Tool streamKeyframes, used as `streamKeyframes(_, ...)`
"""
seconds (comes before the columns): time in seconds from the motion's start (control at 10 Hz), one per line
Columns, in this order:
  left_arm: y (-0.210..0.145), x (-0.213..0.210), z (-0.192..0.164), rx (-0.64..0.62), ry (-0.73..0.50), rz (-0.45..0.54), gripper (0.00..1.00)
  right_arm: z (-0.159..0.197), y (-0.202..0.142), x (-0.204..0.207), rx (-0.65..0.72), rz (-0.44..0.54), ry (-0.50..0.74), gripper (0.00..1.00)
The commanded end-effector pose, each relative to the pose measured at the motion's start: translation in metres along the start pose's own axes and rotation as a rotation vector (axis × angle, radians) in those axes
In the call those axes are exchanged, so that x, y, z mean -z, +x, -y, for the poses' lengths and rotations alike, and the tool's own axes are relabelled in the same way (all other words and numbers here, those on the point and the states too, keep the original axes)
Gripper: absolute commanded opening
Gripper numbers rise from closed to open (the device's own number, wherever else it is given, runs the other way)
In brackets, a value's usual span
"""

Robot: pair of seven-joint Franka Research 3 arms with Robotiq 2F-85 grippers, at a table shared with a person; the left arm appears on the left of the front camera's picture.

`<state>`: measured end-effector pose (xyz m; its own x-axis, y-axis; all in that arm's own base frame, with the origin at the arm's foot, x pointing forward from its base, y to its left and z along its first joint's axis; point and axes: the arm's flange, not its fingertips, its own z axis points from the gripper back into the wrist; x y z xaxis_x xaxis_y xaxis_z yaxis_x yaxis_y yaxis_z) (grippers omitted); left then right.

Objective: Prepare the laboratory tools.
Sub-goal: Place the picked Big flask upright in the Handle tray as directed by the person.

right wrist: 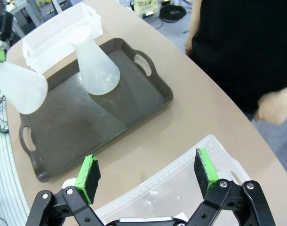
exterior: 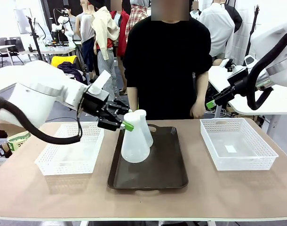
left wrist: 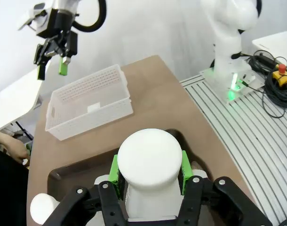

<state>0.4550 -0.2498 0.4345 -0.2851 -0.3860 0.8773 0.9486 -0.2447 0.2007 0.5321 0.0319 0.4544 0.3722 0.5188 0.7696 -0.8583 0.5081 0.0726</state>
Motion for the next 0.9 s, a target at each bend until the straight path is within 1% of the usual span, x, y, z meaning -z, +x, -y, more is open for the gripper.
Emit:
streamKeyframes(0.0,-0.009,0.01,-0.024,-0.008,0.031,0.029,0.0,-0.001,0.0,-0.001,0.007,-0.018,-0.001,1.0)
streamKeyframes(0.2,-0.021,0.019,-0.037,-0.01,0.051,0.005,0.0,-0.001,0.0,-0.001,0.007,-0.018,-0.001,1.0)
streamKeyframes(0.4,-0.04,0.027,-0.048,-0.05,0.049,-0.028,0.0,-0.001,0.0,-0.001,0.007,-0.018,-0.001,1.0)
streamKeyframes(0.6,-0.048,0.03,-0.05,-0.06,0.036,-0.029,0.0,-0.001,0.0,-0.001,0.007,-0.018,-0.001,1.0)
streamKeyframes(0.8,-0.052,0.032,-0.051,-0.076,0.016,-0.004,0.0,-0.001,0.0,-0.001,0.007,-0.018,-0.001,1.0)
